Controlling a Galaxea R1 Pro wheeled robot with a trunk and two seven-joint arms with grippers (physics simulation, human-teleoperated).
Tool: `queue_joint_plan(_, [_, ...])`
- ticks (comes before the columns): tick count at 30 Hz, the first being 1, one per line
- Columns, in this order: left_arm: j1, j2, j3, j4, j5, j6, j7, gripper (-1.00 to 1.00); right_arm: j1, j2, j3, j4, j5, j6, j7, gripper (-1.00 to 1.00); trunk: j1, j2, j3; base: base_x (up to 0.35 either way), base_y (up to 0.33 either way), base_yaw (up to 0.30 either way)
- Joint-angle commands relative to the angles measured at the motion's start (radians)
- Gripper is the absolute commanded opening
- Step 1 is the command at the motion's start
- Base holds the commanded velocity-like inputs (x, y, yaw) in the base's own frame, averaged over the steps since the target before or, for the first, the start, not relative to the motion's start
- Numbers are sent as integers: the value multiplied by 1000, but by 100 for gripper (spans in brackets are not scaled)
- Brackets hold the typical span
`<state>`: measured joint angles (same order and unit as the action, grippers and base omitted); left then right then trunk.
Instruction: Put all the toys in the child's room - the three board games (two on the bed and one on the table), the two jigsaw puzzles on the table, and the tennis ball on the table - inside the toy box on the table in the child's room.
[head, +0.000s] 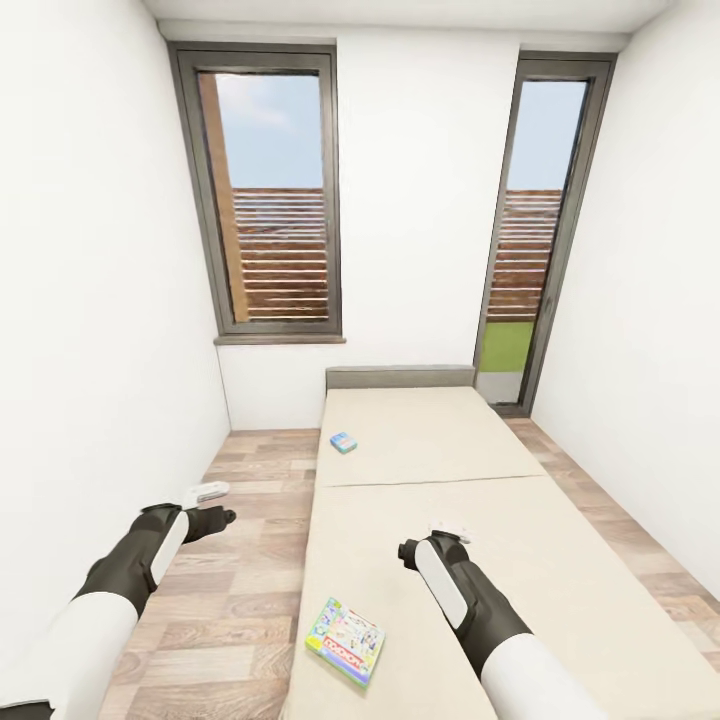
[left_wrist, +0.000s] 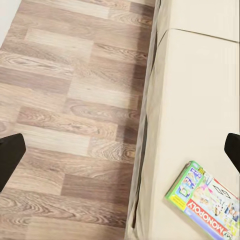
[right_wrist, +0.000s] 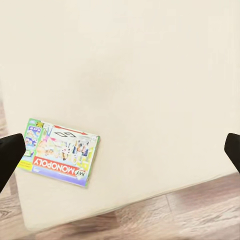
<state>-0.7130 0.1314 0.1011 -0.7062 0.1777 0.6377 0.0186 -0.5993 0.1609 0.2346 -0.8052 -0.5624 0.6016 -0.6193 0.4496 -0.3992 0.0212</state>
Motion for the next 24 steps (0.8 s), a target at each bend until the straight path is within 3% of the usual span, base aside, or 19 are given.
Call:
queue_joint_plan(1, [0,-1,1,-1,8,5,2,100,0,-1,3,-1,-9,1,-9,100,0,-1,-1,-1,40,0])
queue_joint_plan(12, [0,-4,-1,-1,8,4,1,100,0,-1,3,-1,-9,7,-2,100,0,-1,-1,7,177,0])
queue_joint_plan(24, [0,-4,-1,-1,7,1,-1,100,0,-1,5,-2,-8,7,-1,100,0,-1,-10,64,85,-4])
